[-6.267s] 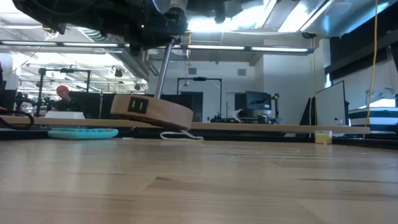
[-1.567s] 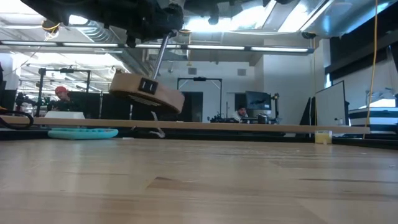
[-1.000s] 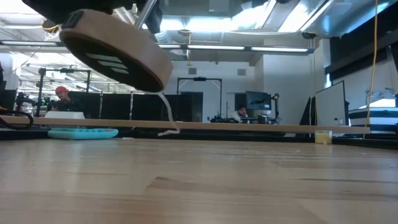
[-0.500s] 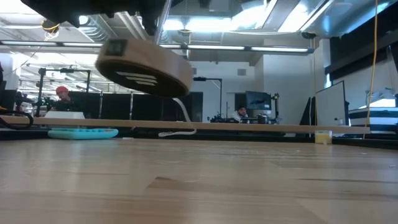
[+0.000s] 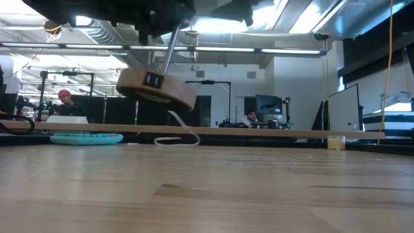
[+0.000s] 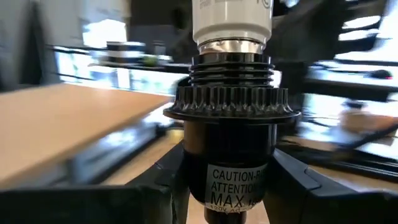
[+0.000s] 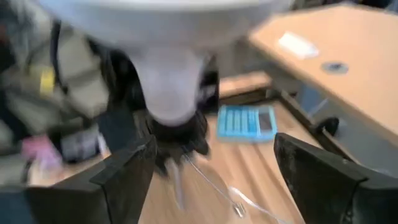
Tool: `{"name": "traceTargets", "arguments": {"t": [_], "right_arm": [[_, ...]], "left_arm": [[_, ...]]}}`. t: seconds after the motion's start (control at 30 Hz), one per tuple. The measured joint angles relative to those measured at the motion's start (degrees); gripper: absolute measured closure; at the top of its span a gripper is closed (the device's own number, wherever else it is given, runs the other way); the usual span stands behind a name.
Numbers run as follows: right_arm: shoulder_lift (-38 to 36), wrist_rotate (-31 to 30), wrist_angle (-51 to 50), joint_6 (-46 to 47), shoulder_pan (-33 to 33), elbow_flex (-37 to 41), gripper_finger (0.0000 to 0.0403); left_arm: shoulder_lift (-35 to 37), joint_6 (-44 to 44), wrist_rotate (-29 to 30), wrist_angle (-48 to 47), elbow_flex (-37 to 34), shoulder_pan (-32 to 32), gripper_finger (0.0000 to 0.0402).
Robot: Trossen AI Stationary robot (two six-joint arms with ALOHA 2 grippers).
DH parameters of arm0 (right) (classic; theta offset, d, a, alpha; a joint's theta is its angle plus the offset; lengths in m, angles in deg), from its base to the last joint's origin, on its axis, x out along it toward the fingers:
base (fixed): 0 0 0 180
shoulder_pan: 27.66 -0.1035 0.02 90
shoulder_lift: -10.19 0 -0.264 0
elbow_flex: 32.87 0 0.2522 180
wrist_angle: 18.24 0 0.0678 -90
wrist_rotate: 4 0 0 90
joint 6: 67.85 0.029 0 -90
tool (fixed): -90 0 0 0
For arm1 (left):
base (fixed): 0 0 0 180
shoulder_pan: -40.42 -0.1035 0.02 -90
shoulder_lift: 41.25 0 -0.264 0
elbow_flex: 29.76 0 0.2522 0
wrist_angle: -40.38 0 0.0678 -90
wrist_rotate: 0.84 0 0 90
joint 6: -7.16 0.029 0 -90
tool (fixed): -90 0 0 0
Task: Screw lightbulb
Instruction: Remove the light bulb from the lamp
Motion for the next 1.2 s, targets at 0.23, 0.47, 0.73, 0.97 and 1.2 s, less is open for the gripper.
{"name": "traceTargets", "arguments": {"t": [0.23,0.47,0.73,0.97,1.2], "right_arm": [[7.13,-3.53,21.19,8.46,0.09,2.23,0.0078],[13.95,-6.08,37.58,6.91,0.15,2.21,0.0077],[16.33,-7.94,38.89,-0.17,0.17,-1.78,0.0096],[16.71,-3.62,31.62,-3.17,0.53,-5.72,0.0238],[13.93,8.07,25.82,-6.34,1.02,-5.8,0.0243]], "left_arm": [[0.0,5.79,13.05,-0.26,0.0,0.0,0.0267],[0.0,6.26,15.29,-0.93,0.0,0.0,0.0267],[0.0,5.56,15.23,-1.83,0.0,0.0,0.0267],[0.0,4.31,15.21,-1.64,0.0,0.24,0.0261],[0.86,1.53,5.69,-1.81,0.0,2.1,0.0267]]}}
